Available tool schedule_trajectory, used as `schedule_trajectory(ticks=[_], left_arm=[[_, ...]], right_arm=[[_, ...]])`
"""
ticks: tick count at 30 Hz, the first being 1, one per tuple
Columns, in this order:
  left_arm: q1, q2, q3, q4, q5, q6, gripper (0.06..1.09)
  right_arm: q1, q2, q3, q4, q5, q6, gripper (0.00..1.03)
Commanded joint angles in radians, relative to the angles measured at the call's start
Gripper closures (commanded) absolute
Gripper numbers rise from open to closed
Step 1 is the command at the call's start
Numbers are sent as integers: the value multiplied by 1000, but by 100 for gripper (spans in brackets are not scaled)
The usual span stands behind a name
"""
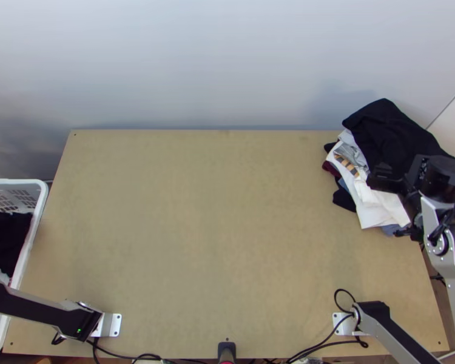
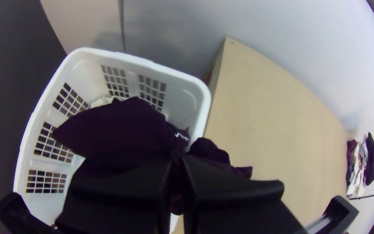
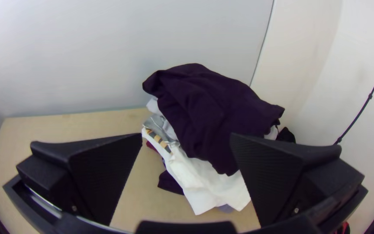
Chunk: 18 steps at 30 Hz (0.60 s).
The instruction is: Fold the t-shirt
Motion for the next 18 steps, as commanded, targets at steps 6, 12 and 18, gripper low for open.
schedule_trajectory(ticks=[6,12,18], left_arm=[[-268,-388,-95,-74,133,-60,104],[-616,-548,-196,-67,128,-150,104],[-1156,-646,-379,56,36,-334,104]], right_arm=[[-50,-192,-162,-26,-8,1,10],[-63,-296,-237,-49,-8,-3,10],[-73,-397,-297,-96,-17,-5,10]])
